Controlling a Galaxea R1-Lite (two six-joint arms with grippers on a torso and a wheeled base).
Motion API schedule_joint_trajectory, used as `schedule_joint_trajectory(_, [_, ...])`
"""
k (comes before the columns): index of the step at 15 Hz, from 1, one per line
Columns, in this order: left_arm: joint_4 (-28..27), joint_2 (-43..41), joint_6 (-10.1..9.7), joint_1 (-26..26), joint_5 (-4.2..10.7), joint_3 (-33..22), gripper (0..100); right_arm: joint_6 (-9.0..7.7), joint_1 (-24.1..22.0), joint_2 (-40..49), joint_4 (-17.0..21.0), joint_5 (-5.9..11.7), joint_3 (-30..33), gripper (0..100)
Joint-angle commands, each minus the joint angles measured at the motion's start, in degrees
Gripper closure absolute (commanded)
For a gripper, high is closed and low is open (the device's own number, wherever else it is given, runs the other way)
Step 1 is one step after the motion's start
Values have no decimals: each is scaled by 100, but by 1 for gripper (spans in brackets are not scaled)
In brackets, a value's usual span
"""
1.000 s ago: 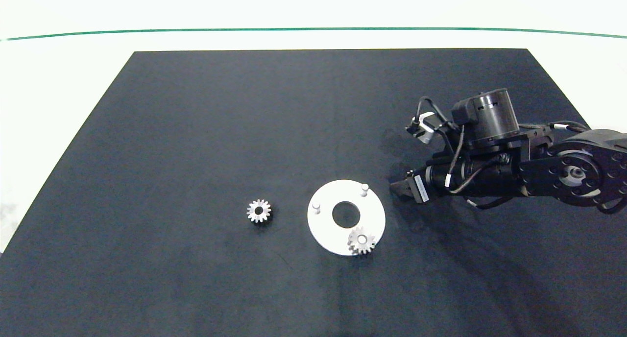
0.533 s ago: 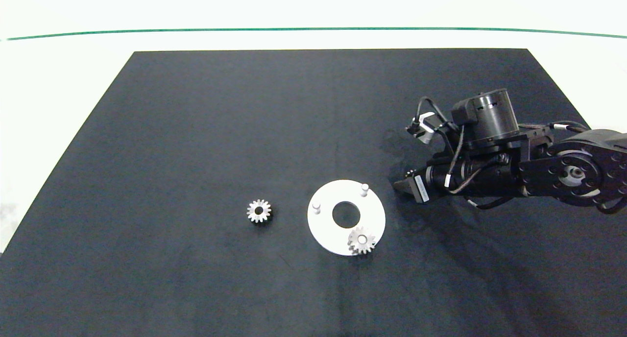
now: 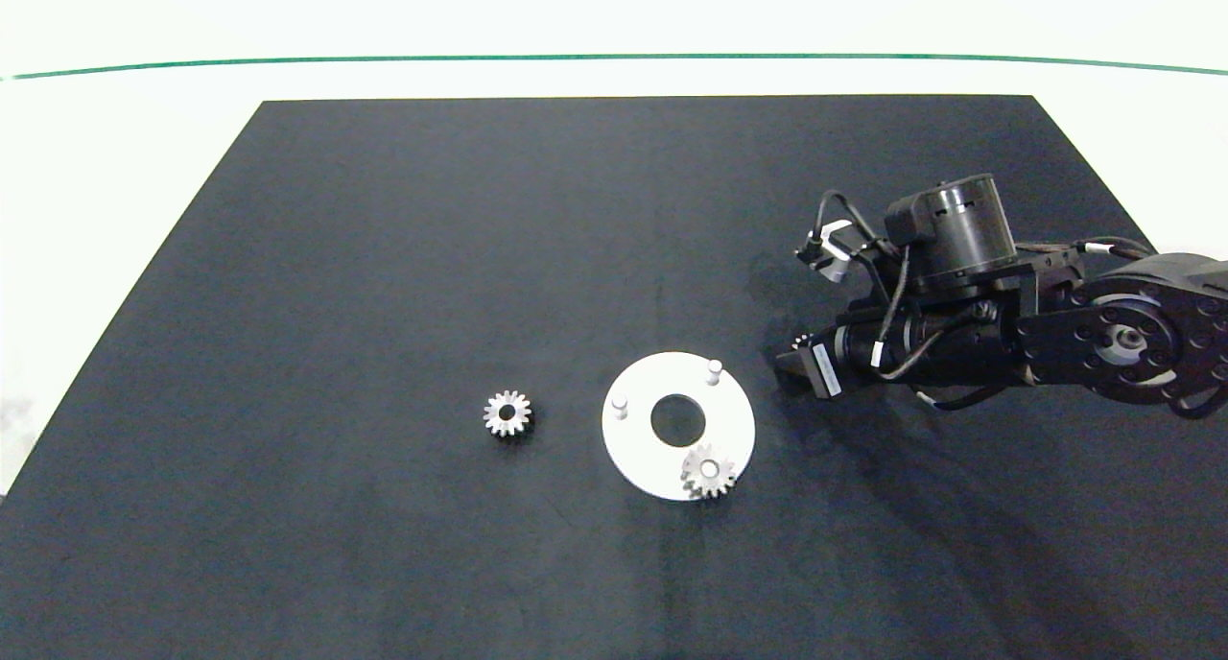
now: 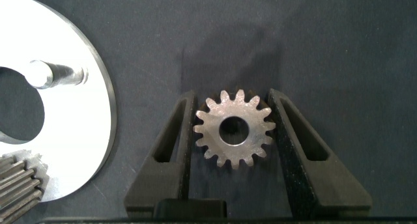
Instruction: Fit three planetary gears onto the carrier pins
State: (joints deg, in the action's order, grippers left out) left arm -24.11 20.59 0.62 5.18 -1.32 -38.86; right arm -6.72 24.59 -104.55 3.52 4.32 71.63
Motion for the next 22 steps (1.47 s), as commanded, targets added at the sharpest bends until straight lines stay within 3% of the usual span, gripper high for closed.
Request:
schedule_joint_trajectory(1, [-14, -2, -1, 0, 0, -16, 0, -5, 2, 13, 8, -1, -9, 70])
schedule_joint_trajectory(14, [-14, 6, -1, 0, 0, -7, 0, -14, 11, 40, 17, -1, -44, 97])
schedule_joint_trajectory(20, [-14, -2, -1, 0, 0, -7, 0, -84, 134, 382, 237, 8, 9, 100])
schedule_joint_trajectory(21, [-23, -2, -1, -8, 0, 2, 0, -137, 169, 444, 245, 61, 17, 100])
schedule_joint_trajectory(22, [-23, -2, -1, -8, 0, 10, 0, -251, 257, 514, 254, 236, 79, 100])
